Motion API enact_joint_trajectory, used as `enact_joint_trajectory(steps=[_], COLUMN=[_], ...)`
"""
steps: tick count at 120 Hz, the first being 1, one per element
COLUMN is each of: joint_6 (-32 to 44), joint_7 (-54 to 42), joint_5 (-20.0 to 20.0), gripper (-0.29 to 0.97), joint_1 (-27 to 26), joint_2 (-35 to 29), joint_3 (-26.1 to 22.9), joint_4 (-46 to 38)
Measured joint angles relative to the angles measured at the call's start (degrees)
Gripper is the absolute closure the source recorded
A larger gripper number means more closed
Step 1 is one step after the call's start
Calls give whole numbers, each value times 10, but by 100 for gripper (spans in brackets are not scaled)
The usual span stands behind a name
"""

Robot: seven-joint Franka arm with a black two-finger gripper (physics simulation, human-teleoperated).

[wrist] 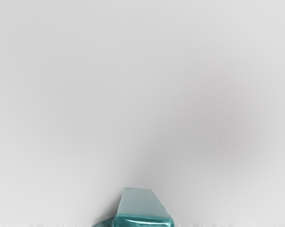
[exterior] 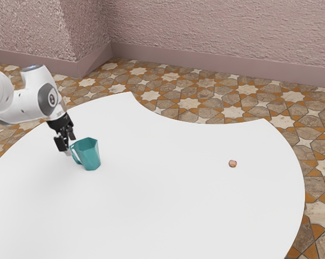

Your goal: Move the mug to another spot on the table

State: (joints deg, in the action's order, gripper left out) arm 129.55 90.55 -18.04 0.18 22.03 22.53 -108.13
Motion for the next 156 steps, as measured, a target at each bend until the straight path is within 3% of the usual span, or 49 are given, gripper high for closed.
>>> enact_joint_trajectory(steps=[92, 123, 144, 156], joint_6=[25, 32, 32, 35], joint_7=[-20, -42, -56, -67], joint_5=[-14, -39, -53, -88], gripper=[1, 40, 49, 57], joint_1=[6, 5, 4, 1], joint_2=[27, 27, 26, 24], joint_3=[-13, -14, -14, -14], joint_4=[0, 0, -1, -2])
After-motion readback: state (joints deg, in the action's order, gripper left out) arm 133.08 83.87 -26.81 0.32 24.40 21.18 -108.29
